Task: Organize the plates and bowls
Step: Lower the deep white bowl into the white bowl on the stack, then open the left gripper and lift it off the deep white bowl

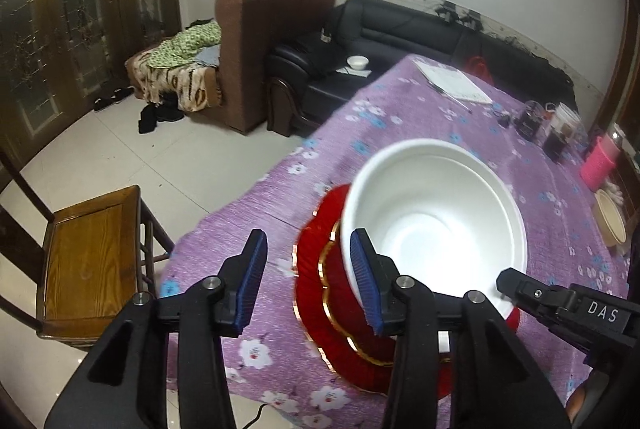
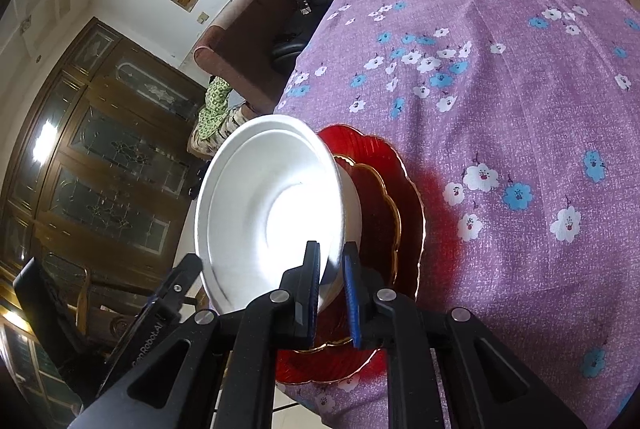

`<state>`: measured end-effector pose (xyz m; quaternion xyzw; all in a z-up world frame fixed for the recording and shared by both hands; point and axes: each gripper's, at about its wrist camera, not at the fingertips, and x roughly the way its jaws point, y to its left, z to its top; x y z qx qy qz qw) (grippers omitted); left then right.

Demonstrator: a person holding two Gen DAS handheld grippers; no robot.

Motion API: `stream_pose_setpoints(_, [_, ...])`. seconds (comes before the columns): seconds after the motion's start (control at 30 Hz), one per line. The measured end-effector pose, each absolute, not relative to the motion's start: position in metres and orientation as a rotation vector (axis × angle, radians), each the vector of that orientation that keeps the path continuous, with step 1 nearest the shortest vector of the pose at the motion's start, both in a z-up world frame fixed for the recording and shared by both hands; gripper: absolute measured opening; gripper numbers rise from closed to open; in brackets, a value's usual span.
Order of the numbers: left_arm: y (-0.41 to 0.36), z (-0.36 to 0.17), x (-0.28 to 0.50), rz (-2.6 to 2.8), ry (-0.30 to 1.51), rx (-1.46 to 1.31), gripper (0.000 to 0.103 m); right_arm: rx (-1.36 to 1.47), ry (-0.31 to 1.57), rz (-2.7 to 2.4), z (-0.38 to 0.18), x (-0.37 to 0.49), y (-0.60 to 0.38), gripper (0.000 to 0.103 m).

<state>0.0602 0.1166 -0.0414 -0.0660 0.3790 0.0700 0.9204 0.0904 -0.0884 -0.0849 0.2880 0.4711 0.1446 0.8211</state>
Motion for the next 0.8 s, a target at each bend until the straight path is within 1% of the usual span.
stream_pose_setpoints(0.23, [0.135, -0.033, 0.049, 0.208, 0.729, -0.157, 0.042, 0.622, 1.014, 0.325, -0.081, 0.087, -0.089, 0.015])
stream_pose_setpoints(0.37, [0.131, -0.022, 0.044, 0.218, 0.686, -0.137, 0.042, 0.652, 0.972, 0.326, -0.072, 0.081, -0.103, 0.025])
stream_pose_setpoints(0.47, [0.116, -0.015, 0.04, 0.192, 0.662, -0.103, 0.044, 0.684, 0.938, 0.316, -0.068, 0.079, -0.118, 0.026])
stream_pose_setpoints(0.8, [0.052, 0.001, 0.039, 0.096, 0.635, -0.003, 0.044, 0.773, 0.904, 0.283, -0.069, 0.075, -0.164, 0.028])
